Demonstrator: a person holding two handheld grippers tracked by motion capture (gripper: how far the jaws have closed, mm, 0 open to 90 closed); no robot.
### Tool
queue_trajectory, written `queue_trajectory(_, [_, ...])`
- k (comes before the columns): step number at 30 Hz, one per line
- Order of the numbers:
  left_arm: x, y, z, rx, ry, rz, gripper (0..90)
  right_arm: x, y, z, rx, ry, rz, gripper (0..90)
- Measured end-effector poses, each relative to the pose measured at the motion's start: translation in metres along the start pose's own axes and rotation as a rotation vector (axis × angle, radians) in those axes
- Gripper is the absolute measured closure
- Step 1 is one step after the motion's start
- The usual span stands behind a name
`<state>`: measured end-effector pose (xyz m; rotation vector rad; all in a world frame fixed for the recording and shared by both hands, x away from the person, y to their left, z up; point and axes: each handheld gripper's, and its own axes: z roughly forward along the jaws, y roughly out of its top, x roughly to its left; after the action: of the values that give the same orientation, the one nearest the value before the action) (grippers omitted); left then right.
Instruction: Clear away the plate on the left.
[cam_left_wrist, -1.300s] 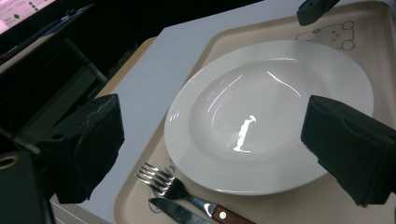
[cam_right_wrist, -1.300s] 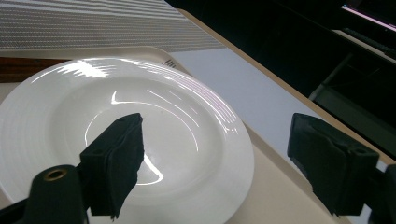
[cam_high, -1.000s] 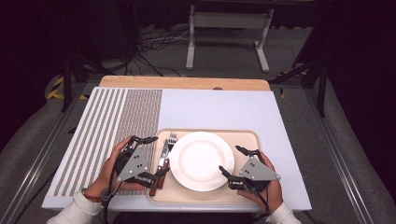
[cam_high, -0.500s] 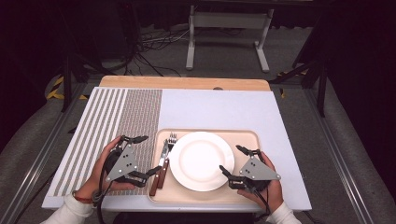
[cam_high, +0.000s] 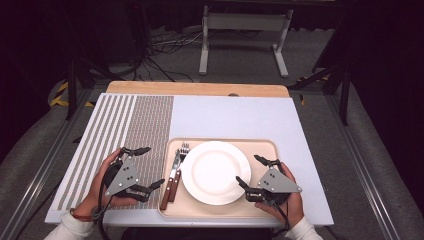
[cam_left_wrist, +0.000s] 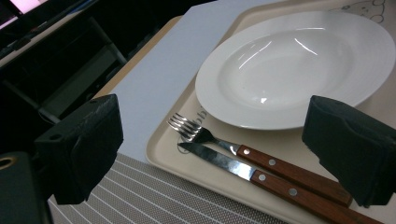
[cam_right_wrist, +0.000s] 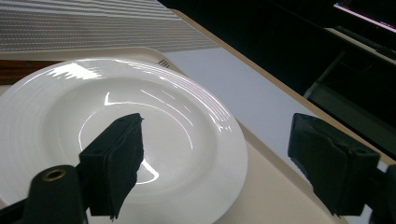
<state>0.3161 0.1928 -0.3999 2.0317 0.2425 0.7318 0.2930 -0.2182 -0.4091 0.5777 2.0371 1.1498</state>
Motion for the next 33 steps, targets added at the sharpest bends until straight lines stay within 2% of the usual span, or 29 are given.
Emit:
queue_trajectory(5, [-0.001, -0.005, -0.004, 0.001, 0.010, -0.017, 5.9, 0.000, 0.000, 0.000, -0.001, -0.004, 0.004, 18.7])
queue_trajectory(18, [0.001, -0.025, -0.015, 0.003, 0.019, -0.094, 4.6, -0.001, -0.002, -0.003, 0.004, -0.021, 0.032, 15.6])
queue_trajectory(24, [-0.003, -0.040, -0.017, -0.002, 0.040, -0.165, 5.8, -0.001, -0.003, -0.008, -0.002, -0.042, 0.035, 15.6])
queue_trajectory(26, [-0.004, -0.047, -0.018, -0.009, 0.021, -0.221, 5.8, -0.001, -0.004, -0.010, -0.004, -0.043, 0.043, 15.5])
queue_trajectory(30, [-0.003, -0.058, -0.023, 0.011, 0.018, -0.251, 4.9, -0.001, -0.007, -0.012, 0.003, -0.047, 0.040, 15.5])
queue_trajectory(31, [-0.004, -0.060, -0.023, 0.004, 0.019, -0.272, 4.8, -0.001, -0.009, -0.013, 0.005, -0.049, 0.048, 15.5])
queue_trajectory(33, [-0.003, -0.067, -0.026, 0.012, 0.030, -0.284, 4.4, -0.002, -0.011, -0.012, 0.002, -0.070, 0.061, 15.5])
